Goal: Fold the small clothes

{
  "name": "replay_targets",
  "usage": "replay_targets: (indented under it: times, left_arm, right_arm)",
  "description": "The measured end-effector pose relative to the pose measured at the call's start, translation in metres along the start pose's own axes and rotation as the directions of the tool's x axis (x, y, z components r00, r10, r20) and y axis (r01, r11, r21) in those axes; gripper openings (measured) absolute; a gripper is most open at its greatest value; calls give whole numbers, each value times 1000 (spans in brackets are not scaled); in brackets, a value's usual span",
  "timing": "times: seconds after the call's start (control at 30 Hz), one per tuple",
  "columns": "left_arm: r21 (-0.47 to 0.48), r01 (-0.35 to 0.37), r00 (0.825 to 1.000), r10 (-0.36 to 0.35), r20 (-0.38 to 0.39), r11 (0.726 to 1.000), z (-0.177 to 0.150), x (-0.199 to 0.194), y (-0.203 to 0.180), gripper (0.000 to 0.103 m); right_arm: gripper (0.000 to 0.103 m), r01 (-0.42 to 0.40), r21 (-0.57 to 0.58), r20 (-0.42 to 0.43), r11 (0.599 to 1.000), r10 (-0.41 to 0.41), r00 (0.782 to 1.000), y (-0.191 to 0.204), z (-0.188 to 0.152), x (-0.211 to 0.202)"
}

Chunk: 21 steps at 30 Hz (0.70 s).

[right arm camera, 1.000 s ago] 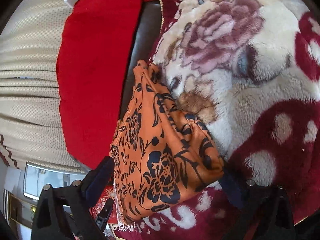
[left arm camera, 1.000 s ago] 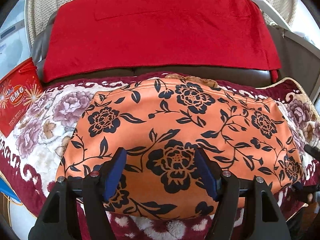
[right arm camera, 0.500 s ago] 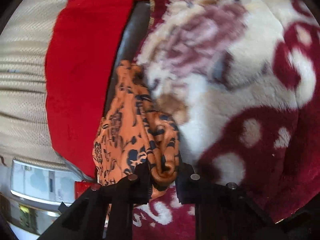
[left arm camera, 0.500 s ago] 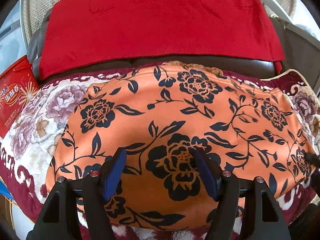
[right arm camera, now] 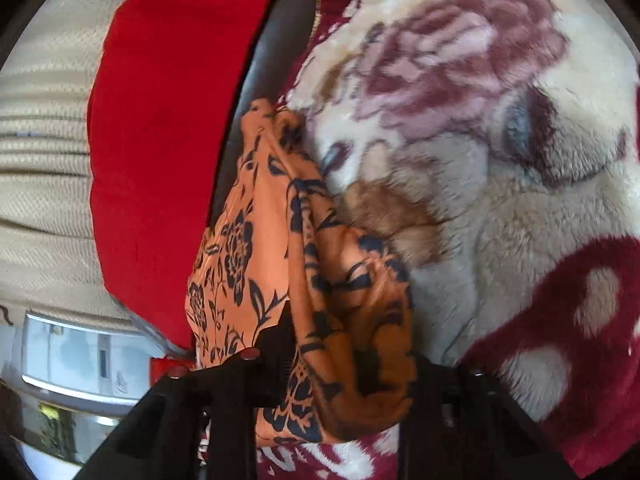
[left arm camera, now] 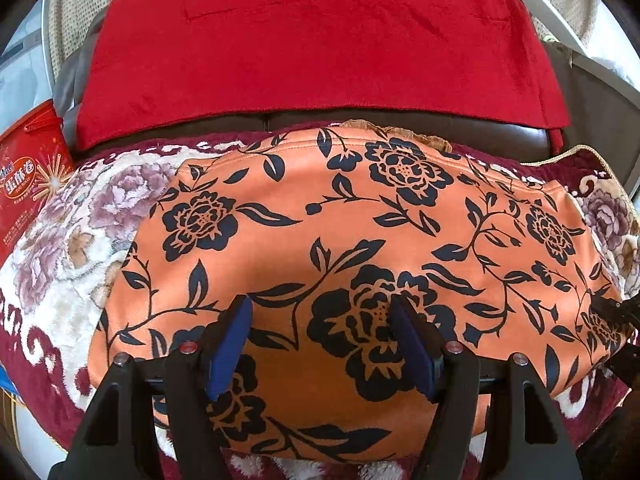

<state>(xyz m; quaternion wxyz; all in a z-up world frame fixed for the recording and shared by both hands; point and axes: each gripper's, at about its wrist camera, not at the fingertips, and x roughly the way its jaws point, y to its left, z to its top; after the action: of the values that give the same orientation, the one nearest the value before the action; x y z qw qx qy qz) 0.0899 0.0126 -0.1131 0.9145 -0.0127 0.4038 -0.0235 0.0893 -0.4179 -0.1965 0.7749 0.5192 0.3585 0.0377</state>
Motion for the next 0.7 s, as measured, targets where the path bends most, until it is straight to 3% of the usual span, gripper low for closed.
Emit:
replay_targets:
  times: [0.13, 0.2, 0.37, 0.53, 0.63, 0.7]
  left_arm:
    - [-14, 10, 999, -9, 32, 1000, 0, -9, 7, 72]
    - [-28, 10, 1000, -10, 17, 1000, -4, -4, 13, 72]
    - [-74, 71, 997, -71, -6, 995, -8, 2, 30, 77]
    - [-177, 114, 991, -101, 82, 977, -3, -27, 71, 77]
    - [-271, 167, 981, -133, 141, 948, 0, -46, 114, 77]
    - [-335, 225, 970, -178, 166, 915, 0, -52, 144, 77]
  right_arm:
    - [27, 13, -21, -11, 1000, -13, 1000, 0, 2, 0]
    - [19, 28, -37, -5, 999, -28, 1000, 6, 2, 2]
    - [11, 166, -221, 84, 961, -151, 985, 56, -6, -2]
    - [11, 218, -502, 212, 837, -126, 969, 164, -42, -12]
    - [11, 207, -665, 235, 717, -62, 970, 234, -86, -6]
    - [11, 171, -751, 207, 638, -19, 978, 270, -121, 7]
